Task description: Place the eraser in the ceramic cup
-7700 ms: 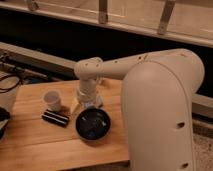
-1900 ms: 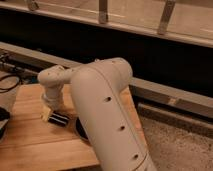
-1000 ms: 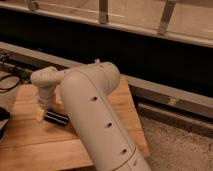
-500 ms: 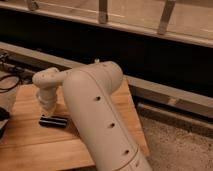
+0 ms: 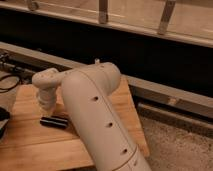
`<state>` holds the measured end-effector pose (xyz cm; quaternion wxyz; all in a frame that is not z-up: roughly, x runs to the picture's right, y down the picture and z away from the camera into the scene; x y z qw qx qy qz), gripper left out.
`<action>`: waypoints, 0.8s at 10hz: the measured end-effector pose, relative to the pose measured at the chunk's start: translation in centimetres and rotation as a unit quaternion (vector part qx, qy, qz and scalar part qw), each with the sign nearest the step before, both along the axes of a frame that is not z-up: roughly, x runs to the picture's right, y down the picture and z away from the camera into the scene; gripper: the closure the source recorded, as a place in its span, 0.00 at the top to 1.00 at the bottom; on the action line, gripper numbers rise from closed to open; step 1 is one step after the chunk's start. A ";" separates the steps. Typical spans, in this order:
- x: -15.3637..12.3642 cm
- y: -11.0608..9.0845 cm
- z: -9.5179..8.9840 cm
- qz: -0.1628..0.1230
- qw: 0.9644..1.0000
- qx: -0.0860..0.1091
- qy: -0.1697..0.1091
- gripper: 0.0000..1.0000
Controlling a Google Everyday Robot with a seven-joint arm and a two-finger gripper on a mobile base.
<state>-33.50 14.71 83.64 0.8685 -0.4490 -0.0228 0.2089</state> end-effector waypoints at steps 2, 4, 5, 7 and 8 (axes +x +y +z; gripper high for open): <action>0.2 -1.8 -1.5 0.001 1.000 0.023 -0.002 0.78; 0.4 -2.6 -2.1 0.000 0.999 0.036 -0.001 0.80; 0.4 -2.6 -2.0 0.002 0.999 0.035 -0.002 0.80; 0.6 -1.6 -1.1 -0.002 1.000 0.017 -0.005 0.80; 0.6 -0.7 -0.7 -0.006 1.000 0.004 -0.007 0.80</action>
